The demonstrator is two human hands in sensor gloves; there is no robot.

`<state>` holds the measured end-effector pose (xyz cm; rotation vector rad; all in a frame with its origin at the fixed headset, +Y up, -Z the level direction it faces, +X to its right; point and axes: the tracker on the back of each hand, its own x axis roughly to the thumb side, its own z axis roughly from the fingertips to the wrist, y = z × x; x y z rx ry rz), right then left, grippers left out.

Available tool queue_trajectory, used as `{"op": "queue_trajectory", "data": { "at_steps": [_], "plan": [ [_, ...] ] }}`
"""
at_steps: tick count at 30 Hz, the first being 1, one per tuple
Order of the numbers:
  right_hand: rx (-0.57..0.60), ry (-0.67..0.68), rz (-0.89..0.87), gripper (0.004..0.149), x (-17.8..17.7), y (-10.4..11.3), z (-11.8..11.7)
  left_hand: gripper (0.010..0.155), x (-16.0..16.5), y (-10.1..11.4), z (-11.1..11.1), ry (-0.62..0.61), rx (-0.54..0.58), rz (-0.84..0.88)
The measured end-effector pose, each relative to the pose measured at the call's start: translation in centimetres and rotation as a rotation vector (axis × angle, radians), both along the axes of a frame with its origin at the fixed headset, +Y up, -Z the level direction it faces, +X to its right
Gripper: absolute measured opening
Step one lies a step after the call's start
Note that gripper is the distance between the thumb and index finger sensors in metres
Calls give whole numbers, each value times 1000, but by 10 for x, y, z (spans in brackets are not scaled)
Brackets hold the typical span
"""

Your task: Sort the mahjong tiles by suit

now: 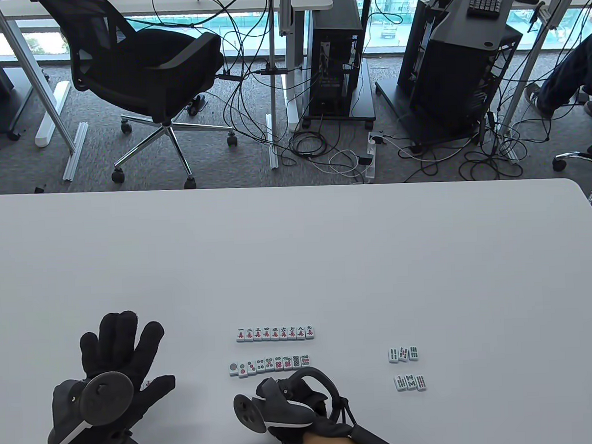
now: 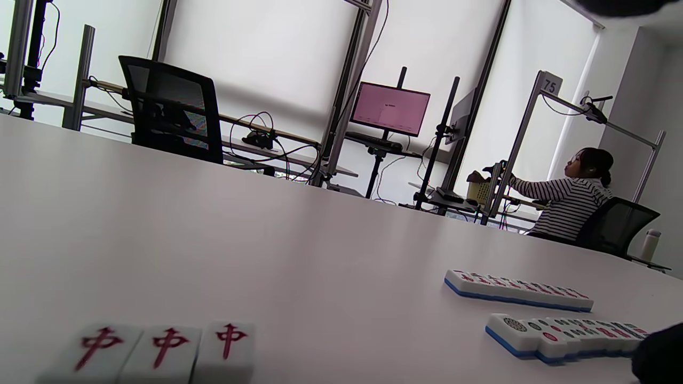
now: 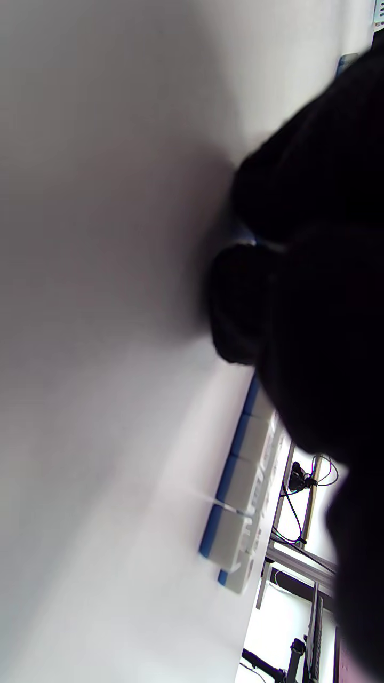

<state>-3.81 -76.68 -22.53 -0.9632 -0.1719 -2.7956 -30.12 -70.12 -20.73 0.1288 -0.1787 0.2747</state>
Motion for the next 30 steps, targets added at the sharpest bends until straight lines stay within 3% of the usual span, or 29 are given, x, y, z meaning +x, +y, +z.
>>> {"op": "queue_trajectory", "data": {
  "at_steps": [7, 11, 16, 20, 22, 26, 30],
  "plan": [
    [7, 0, 0, 61, 3, 3, 2, 88, 0, 0, 0, 4, -5, -2],
    [21, -46, -29, 62, 20, 22, -5, 88, 0, 0, 0, 5, -14, -6],
    [40, -201, -71, 61, 78, 61, -30, 88, 1, -1, 0, 6, -21, -10],
    [66, -339, -24, 62, 130, 76, -50, 87, 1, -1, -1, 7, -22, -12],
    [64, -418, 40, 62, 160, 75, -60, 87, 1, -1, -1, 8, -22, -13],
    [23, -520, 97, 60, 206, 52, -71, 88, 2, -1, -1, 4, -24, -20],
    [-38, -538, 133, 61, 219, 29, -73, 87, 2, -3, -2, 6, -34, -27]
  ]
}}
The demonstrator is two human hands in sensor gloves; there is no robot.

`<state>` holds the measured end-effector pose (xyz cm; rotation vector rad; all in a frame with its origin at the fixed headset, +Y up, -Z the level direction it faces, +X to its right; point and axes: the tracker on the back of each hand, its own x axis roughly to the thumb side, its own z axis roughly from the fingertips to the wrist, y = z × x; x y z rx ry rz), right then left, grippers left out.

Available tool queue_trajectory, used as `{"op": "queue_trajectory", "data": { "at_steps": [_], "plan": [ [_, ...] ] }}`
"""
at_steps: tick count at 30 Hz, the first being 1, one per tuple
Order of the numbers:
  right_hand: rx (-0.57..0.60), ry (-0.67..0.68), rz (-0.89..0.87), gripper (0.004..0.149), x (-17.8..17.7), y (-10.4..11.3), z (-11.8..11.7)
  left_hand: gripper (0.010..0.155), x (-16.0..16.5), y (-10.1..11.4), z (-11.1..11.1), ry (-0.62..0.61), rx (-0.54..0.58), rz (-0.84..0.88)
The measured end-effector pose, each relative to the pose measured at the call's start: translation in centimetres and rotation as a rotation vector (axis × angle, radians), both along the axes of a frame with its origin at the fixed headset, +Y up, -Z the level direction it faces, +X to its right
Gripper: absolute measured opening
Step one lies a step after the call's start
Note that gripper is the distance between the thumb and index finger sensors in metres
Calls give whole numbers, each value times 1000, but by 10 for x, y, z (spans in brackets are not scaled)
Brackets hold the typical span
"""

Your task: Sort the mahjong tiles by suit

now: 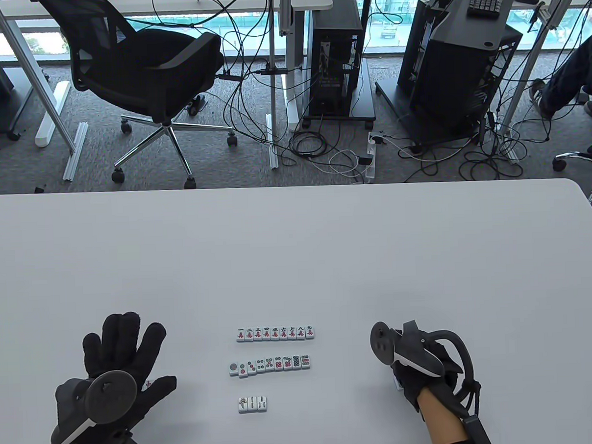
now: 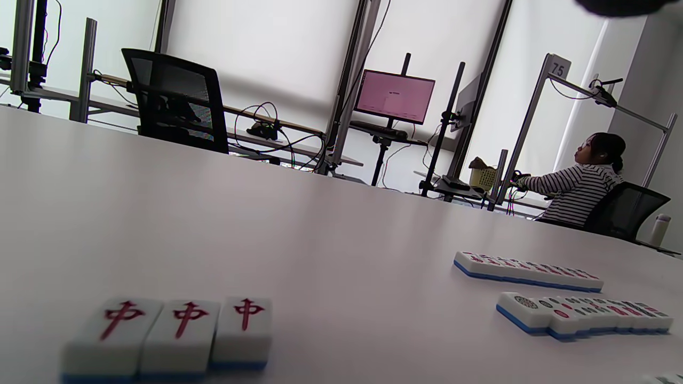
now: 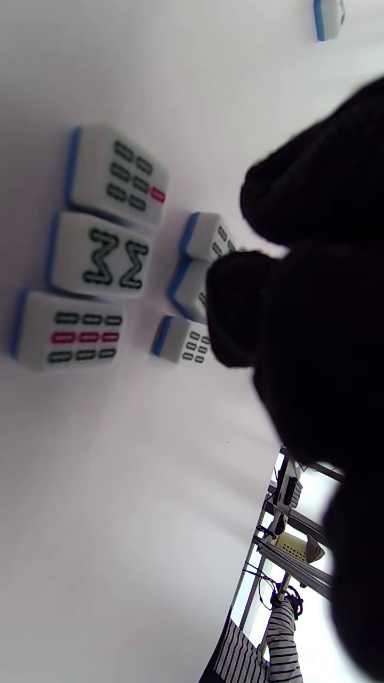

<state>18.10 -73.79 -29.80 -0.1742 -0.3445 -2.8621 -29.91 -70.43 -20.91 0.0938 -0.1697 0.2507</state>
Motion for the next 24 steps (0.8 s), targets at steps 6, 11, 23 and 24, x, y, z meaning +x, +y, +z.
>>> {"op": "queue_trajectory", "data": {
  "at_steps": [6, 11, 23, 24],
  "plan": [
    [-36, 18, 103, 64, -10, -18, -5, 88, 1, -2, -1, 3, -18, -5],
    [-3, 30, 134, 57, -17, -25, -12, 87, 1, -3, -1, 2, -31, -5],
    [128, 239, -74, 58, -75, -2, 18, 87, 2, -4, -2, -5, -28, -4],
    [144, 269, -109, 59, -88, 0, 26, 87, 2, -4, -2, -6, -28, -5]
  ]
}}
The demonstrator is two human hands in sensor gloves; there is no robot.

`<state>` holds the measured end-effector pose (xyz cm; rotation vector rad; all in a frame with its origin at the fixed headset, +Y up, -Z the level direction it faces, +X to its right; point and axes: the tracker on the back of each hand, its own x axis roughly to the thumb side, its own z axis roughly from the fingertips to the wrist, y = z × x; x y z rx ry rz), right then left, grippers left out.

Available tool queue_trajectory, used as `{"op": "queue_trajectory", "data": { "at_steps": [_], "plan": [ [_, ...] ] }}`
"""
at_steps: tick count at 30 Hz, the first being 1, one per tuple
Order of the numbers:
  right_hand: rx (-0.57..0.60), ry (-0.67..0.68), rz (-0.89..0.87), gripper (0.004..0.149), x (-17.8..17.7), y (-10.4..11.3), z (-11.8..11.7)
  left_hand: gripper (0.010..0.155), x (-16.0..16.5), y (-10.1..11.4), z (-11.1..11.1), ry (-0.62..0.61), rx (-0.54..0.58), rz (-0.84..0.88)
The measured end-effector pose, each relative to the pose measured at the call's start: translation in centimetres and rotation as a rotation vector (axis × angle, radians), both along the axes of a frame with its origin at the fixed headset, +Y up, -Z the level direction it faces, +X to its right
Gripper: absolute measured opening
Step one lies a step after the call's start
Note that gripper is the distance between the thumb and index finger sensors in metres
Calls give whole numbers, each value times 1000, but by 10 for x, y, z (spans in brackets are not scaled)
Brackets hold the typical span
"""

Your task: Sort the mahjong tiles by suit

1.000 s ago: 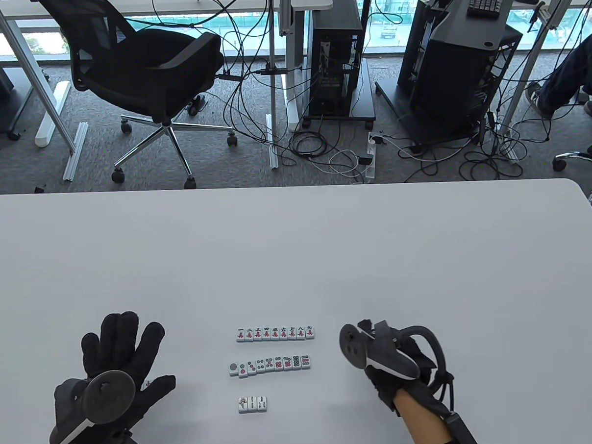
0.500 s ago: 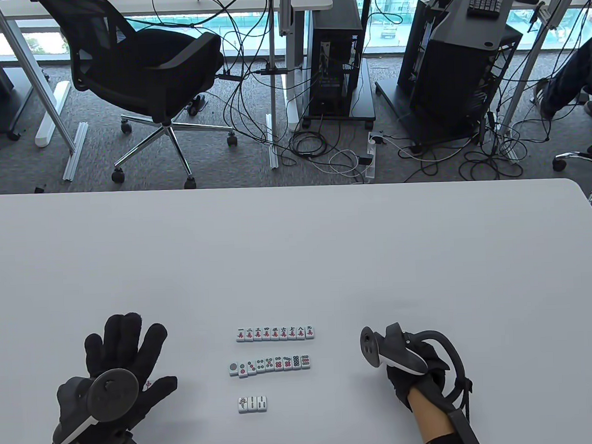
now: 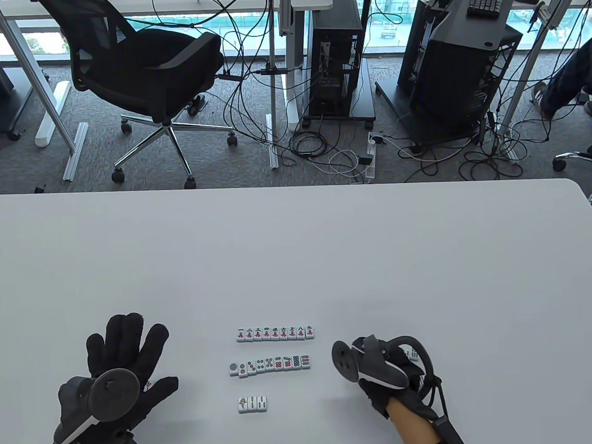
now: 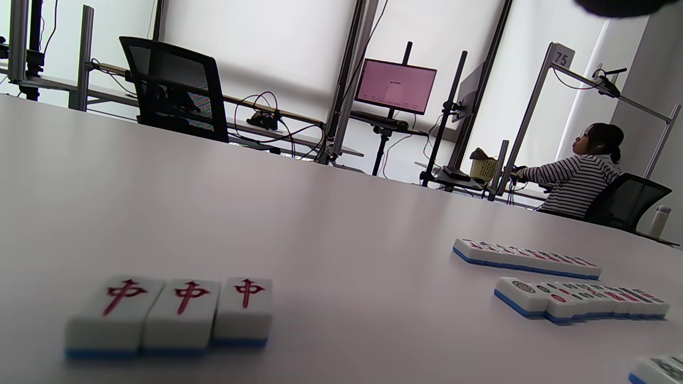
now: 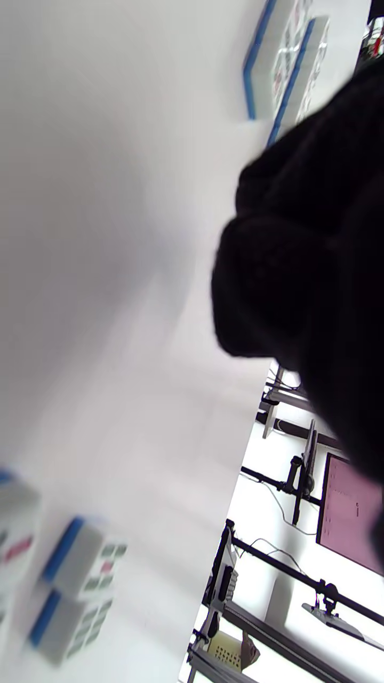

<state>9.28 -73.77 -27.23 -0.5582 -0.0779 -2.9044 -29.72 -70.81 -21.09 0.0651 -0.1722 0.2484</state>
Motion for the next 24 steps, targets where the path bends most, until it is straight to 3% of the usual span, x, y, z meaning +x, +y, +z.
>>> {"op": "queue_trajectory", "data": {
  "at_steps": [10, 17, 24],
  "plan": [
    [-132, 238, -82, 59, -93, -14, 39, 87, 0, 0, 0, -8, 10, 6],
    [-149, 269, -66, 59, -111, -29, 41, 87, 2, 0, 1, -17, 12, 4],
    [-84, 285, -45, 59, -115, -31, 47, 87, 1, -1, 1, -19, 15, 9]
  ]
}}
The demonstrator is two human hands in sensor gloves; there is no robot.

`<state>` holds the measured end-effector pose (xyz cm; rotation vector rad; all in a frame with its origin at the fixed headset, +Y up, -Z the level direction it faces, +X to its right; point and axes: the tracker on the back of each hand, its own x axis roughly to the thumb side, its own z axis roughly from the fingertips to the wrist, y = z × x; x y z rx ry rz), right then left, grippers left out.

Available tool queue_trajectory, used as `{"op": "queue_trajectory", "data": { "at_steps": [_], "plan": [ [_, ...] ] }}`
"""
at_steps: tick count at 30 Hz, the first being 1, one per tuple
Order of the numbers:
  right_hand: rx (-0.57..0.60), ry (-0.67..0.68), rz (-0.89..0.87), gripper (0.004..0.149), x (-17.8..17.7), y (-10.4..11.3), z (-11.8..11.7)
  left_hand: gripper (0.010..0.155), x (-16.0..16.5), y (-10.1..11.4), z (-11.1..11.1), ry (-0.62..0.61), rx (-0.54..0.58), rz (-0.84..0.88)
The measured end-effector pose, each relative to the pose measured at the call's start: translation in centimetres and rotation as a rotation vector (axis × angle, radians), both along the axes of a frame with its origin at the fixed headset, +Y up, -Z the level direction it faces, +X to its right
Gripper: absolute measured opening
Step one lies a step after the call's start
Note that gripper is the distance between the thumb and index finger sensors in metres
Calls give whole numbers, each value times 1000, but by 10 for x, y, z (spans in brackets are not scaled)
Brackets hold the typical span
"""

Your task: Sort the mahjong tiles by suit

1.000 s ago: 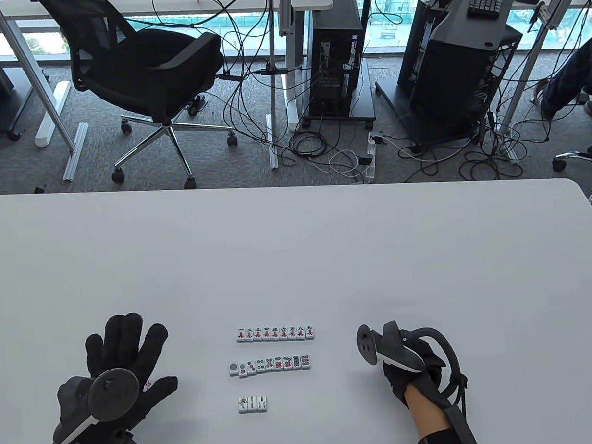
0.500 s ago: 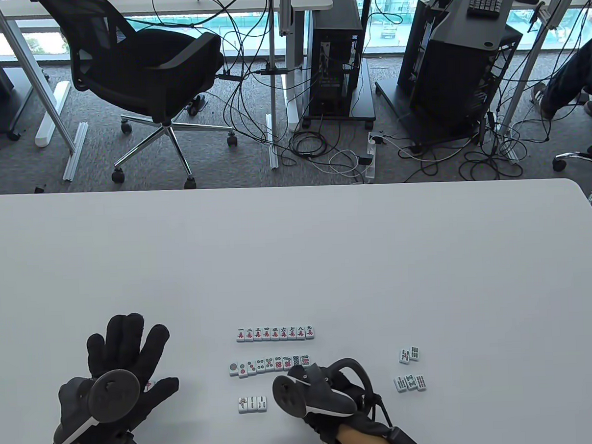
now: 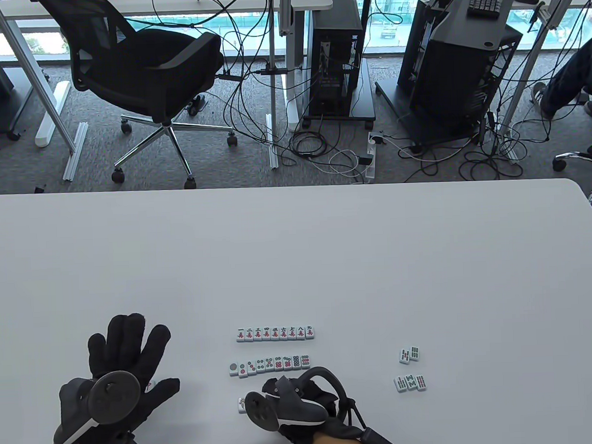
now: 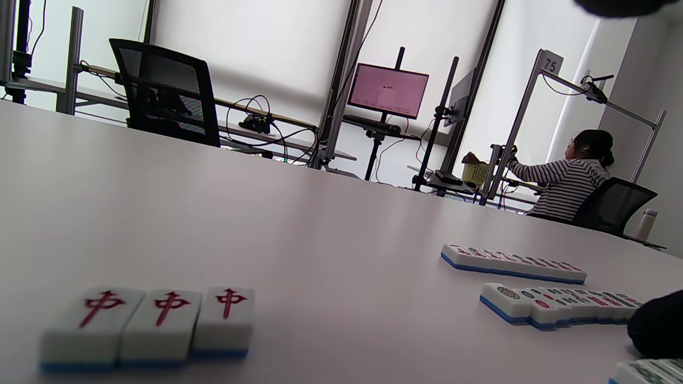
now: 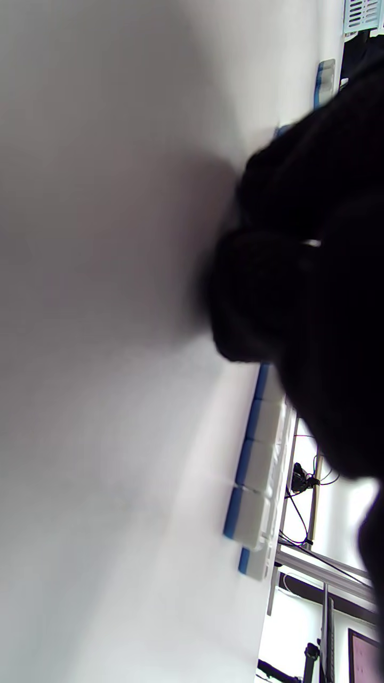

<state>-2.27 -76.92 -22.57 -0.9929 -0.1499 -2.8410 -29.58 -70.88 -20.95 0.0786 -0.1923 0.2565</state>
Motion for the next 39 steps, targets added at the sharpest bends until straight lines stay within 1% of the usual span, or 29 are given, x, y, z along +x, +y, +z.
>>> {"op": "queue_trajectory", "data": {
  "at_steps": [2, 4, 7, 8, 9, 11, 13, 14, 15, 16, 18, 20, 22, 24, 26, 30, 34, 36, 38, 39],
  "plan": [
    [15, 5, 17, 63, 0, 0, 2, 87, 0, 0, 0, -1, -2, -3],
    [3, -1, 4, 66, 2, 5, 1, 88, 1, -1, 0, -2, -3, -5],
    [-20, -48, -12, 67, 15, 22, -6, 87, 0, 0, 0, 0, -5, -4],
    [-19, -84, -21, 67, 26, 31, -12, 87, 0, 0, 0, 1, -4, -1],
    [-18, -96, -25, 66, 29, 34, -13, 87, 0, 0, 0, 1, -4, 0],
    [-23, -151, -50, 65, 54, 49, -26, 87, 0, 0, 0, 3, -3, 1],
    [-55, -179, -47, 64, 75, 57, -38, 87, 0, 0, 0, 3, -4, -2],
    [-67, -230, -31, 63, 91, 62, -46, 87, 0, -1, 0, 3, -6, -4],
    [-63, -266, -16, 63, 100, 65, -50, 87, 0, -1, 0, 3, -7, -5],
    [-40, -310, 14, 62, 119, 68, -59, 87, 1, -1, 0, 2, -8, -7],
    [-11, -357, 52, 62, 137, 70, -66, 87, 1, -1, 0, 3, -10, -11],
    [1, -412, 111, 64, 160, 66, -73, 87, 1, -1, 0, 5, -14, -12],
    [-18, -485, 186, 68, 178, 57, -77, 87, 0, -1, 0, 7, -17, -10],
    [-51, -520, 241, 69, 194, 44, -78, 87, 0, -1, 0, 10, -17, -9],
    [-60, -548, 264, 68, 203, 33, -79, 87, 0, -1, -1, 10, -21, -10],
    [-78, -576, 291, 67, 211, 20, -83, 87, 1, -2, -1, 10, -37, -14],
    [-89, -575, 320, 66, 211, 12, -87, 87, 1, -2, -1, 13, -40, -13],
    [-78, -569, 341, 64, 209, 7, -89, 87, 0, -2, -1, 19, -41, -14],
    [-35, -557, 339, 60, 206, 6, -90, 87, 0, -2, -1, 22, -44, -16],
    [-36, -558, 340, 59, 204, 5, -90, 87, 0, -1, -1, 22, -44, -14]
  ]
}}
